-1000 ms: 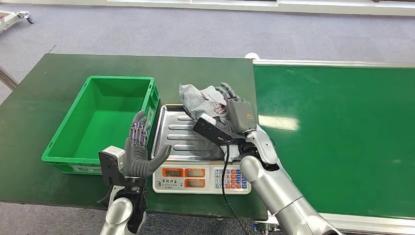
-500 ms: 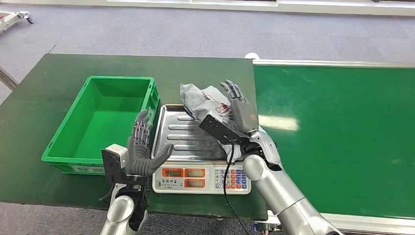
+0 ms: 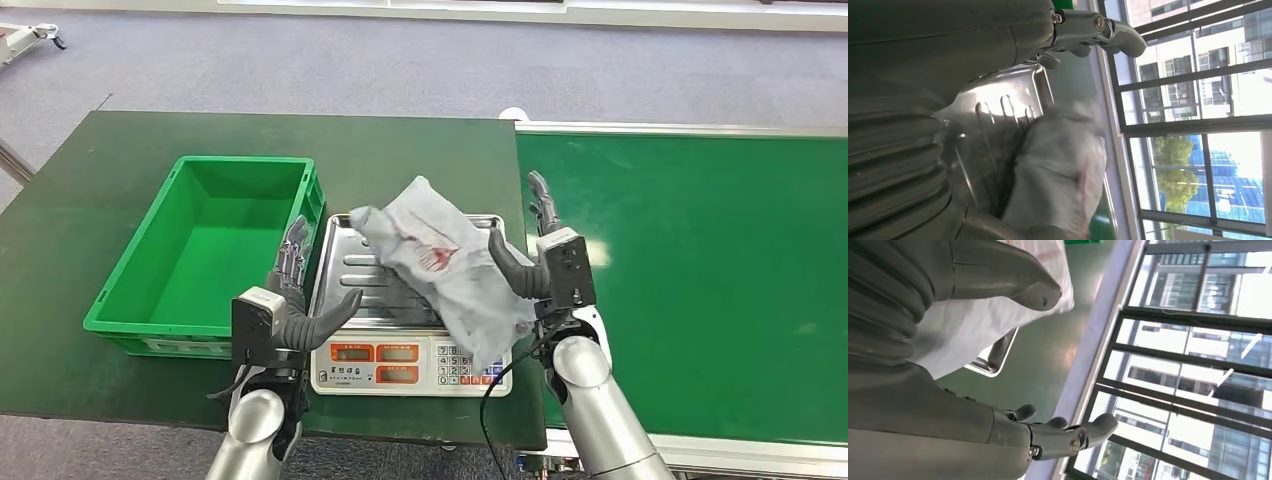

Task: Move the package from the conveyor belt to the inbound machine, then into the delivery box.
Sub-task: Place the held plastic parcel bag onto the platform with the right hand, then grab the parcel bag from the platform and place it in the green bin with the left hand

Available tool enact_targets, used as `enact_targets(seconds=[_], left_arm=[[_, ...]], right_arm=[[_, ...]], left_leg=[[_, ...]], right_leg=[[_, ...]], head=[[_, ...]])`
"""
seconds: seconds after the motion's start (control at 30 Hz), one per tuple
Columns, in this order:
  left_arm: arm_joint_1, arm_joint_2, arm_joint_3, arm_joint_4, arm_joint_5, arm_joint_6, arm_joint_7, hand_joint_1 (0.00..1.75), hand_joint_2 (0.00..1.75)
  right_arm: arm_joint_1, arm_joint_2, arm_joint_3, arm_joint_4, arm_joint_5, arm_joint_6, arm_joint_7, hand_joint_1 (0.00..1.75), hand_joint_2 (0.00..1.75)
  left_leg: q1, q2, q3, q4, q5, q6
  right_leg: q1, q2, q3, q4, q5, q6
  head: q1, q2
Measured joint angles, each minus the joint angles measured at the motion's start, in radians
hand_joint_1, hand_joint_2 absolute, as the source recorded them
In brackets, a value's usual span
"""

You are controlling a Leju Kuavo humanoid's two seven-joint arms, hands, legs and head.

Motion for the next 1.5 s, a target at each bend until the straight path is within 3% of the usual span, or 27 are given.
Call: enact_targets(seconds=[0.3, 0.5, 0.67, 0.77, 0.93, 1.07, 1.17, 1.2, 1.3, 1.33, 1.5], left_arm=[[-0.175, 0.017, -0.079, 0.147, -0.455, 0.184, 0.020, 0.00, 1.75], [-0.265, 0.006, -0.087, 0.270, -0.316, 0.153, -0.086, 0.00, 1.75], [-0.307, 0.007, -0.100, 0.348, -0.453, 0.181, -0.074, 0.00, 1.75], [-0.374, 0.024, -0.147, 0.446, -0.574, 0.080, -0.087, 0.00, 1.75], [-0.506, 0.068, -0.248, 0.648, -0.696, -0.235, -0.158, 0.00, 1.75], [-0.520, 0.074, -0.259, 0.667, -0.700, -0.264, -0.165, 0.00, 1.75], [-0.595, 0.098, -0.313, 0.763, -0.715, -0.328, -0.185, 0.00, 1.75], [-0.625, 0.108, -0.337, 0.799, -0.725, -0.361, -0.193, 0.11, 1.75], [-0.666, 0.127, -0.381, 0.818, -0.754, -0.427, -0.203, 1.42, 1.75], [-0.681, 0.134, -0.398, 0.821, -0.763, -0.445, -0.205, 1.75, 1.75], [-0.749, 0.165, -0.478, 0.826, -0.769, -0.494, -0.211, 1.75, 1.75]], right_arm=[[0.084, -0.002, -0.031, -0.071, -0.146, 0.034, -0.065, 0.00, 1.75], [0.109, 0.001, -0.040, -0.104, -0.152, 0.053, -0.069, 0.00, 1.75], [0.120, 0.001, -0.043, -0.117, -0.140, 0.082, -0.084, 0.00, 1.75], [0.133, 0.001, -0.043, -0.150, -0.121, 0.112, -0.087, 0.00, 1.75], [0.160, 0.001, -0.053, -0.204, -0.110, 0.138, -0.088, 0.00, 1.75], [0.164, 0.001, -0.054, -0.209, -0.109, 0.139, -0.088, 0.00, 1.75], [0.182, 0.001, -0.068, -0.238, -0.107, 0.142, -0.089, 0.00, 1.75], [0.191, 0.001, -0.074, -0.250, -0.106, 0.143, -0.090, 0.00, 1.75], [0.209, 0.001, -0.083, -0.273, -0.105, 0.141, -0.094, 0.00, 1.75], [0.217, 0.001, -0.087, -0.282, -0.106, 0.141, -0.095, 0.00, 1.75], [0.242, 0.000, -0.099, -0.317, -0.111, 0.150, -0.097, 0.00, 1.75]], left_leg=[[0.000, 0.000, 0.000, 0.000, 0.001, 0.000], [0.000, 0.001, 0.001, 0.000, 0.002, 0.000], [0.000, 0.001, 0.000, 0.000, 0.002, 0.000], [0.000, 0.000, 0.000, 0.000, 0.002, 0.000], [0.000, 0.002, 0.001, 0.000, 0.002, 0.000], [0.000, 0.002, 0.001, 0.000, 0.002, 0.000], [0.000, 0.002, 0.001, 0.000, 0.002, 0.000], [0.000, 0.002, 0.001, 0.000, 0.002, 0.000], [0.000, 0.002, 0.002, 0.000, 0.002, 0.000], [0.000, 0.002, 0.002, 0.000, 0.002, 0.000], [0.000, 0.002, 0.002, 0.000, 0.003, -0.001]], right_leg=[[0.000, 0.000, 0.000, 0.000, 0.002, 0.000], [0.000, 0.001, 0.001, 0.000, 0.002, -0.001], [0.000, 0.001, 0.000, 0.000, 0.002, -0.001], [0.000, 0.000, 0.001, 0.000, 0.002, -0.001], [0.000, 0.002, 0.000, 0.000, 0.003, -0.001], [0.000, 0.002, 0.000, 0.000, 0.003, -0.001], [0.000, 0.002, 0.001, 0.000, 0.003, -0.001], [0.000, 0.002, 0.001, 0.000, 0.003, -0.001], [0.000, 0.002, 0.001, 0.000, 0.003, -0.001], [0.000, 0.002, 0.002, 0.000, 0.003, -0.001], [0.000, 0.002, 0.002, 0.000, 0.004, -0.001]], head=[[0.000, 0.000], [0.000, 0.000], [0.000, 0.000], [0.000, 0.000], [0.000, 0.000], [0.000, 0.000], [0.000, 0.000], [0.000, 0.000], [0.000, 0.000], [0.000, 0.000], [0.000, 0.000]])
